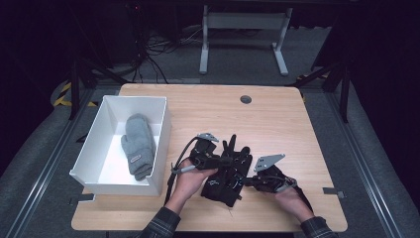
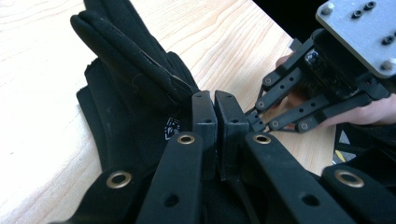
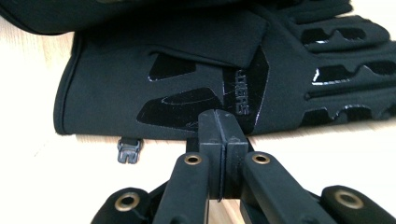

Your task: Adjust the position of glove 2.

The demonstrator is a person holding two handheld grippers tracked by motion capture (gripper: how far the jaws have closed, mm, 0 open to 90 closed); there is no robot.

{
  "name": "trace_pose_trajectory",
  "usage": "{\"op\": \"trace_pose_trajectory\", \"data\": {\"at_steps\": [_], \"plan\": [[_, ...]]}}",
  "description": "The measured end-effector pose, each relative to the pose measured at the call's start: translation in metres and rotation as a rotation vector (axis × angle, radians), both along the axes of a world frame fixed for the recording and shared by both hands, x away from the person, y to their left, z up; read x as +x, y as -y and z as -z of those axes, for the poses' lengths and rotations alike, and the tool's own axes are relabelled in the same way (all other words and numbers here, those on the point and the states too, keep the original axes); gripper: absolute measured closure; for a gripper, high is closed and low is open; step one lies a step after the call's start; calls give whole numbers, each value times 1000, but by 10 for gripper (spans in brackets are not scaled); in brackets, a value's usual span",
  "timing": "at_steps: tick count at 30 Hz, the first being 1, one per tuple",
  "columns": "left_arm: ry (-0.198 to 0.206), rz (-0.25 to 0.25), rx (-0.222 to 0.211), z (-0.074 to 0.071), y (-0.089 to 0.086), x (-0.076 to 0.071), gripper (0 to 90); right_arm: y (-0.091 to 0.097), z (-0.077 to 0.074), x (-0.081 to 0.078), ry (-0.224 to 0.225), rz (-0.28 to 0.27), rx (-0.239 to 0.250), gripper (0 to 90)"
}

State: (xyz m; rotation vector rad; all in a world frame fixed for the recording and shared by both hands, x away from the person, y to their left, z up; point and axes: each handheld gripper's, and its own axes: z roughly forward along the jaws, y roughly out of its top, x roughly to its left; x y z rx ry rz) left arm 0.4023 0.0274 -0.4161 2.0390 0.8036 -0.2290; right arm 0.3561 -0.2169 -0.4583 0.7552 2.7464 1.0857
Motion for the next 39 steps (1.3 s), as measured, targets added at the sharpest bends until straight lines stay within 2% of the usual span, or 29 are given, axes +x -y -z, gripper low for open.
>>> {"op": "trace_pose_trajectory", "data": {"at_steps": [12,15,17,26,28,30,32,35,38,39], "plan": [[-5,13,32,7,8,-1,884,-22,2,1,19,-24,6,900],[2,25,70,11,12,-2,884,-25,2,1,23,-32,8,900],[-2,35,71,14,13,-2,883,-27,2,1,26,-33,8,900],[-10,91,119,26,24,-7,883,-24,2,2,30,-23,8,900],[-6,94,140,28,27,-8,882,-24,2,2,34,-22,7,900],[-10,99,129,29,27,-8,881,-23,2,2,33,-22,5,900],[-2,90,148,33,28,-7,877,-20,1,0,44,-19,-5,900],[-1,95,131,37,29,-7,842,-9,-4,0,54,6,3,889],[10,92,125,35,30,-9,683,9,-10,1,68,53,12,804],[27,92,123,31,30,-11,621,18,-12,1,78,77,12,769]]}}
